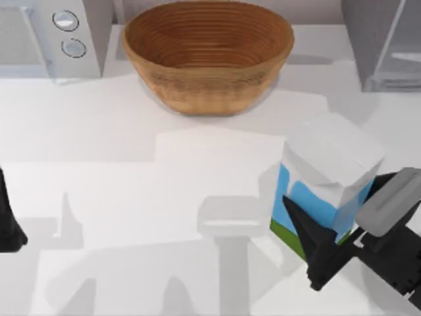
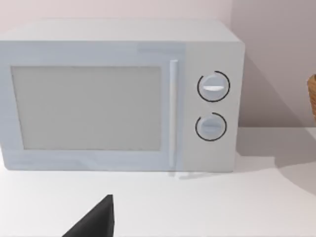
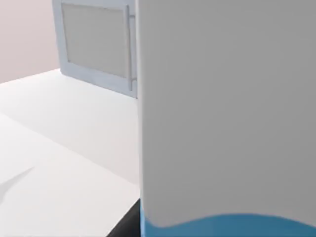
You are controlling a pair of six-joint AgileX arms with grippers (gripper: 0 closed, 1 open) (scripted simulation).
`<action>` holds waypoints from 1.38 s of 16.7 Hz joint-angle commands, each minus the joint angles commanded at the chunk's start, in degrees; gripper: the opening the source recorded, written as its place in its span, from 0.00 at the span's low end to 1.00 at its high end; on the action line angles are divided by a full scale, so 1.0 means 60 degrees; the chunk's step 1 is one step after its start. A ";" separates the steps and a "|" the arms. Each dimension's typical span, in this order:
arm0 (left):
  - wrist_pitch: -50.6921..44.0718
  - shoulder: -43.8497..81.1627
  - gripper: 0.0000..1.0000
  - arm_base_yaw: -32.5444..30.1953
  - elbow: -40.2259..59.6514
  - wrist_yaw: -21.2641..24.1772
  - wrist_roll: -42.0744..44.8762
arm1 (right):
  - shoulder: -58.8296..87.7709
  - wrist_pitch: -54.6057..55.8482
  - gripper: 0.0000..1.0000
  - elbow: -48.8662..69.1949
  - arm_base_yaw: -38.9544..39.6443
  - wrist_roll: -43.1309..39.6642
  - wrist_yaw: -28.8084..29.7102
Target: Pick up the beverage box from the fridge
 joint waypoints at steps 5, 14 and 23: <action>0.0000 0.0000 1.00 0.0000 0.0000 0.0000 0.0000 | 0.0666 0.0734 0.00 0.0114 0.0367 -0.0069 -0.0012; 0.0000 0.0000 1.00 0.0000 0.0000 0.0000 0.0000 | 0.2117 0.1482 0.00 0.0671 0.0415 -0.0078 0.0022; 0.0000 0.0000 1.00 0.0000 0.0000 0.0000 0.0000 | 0.4802 0.2961 0.00 0.2021 0.0454 -0.0082 0.0139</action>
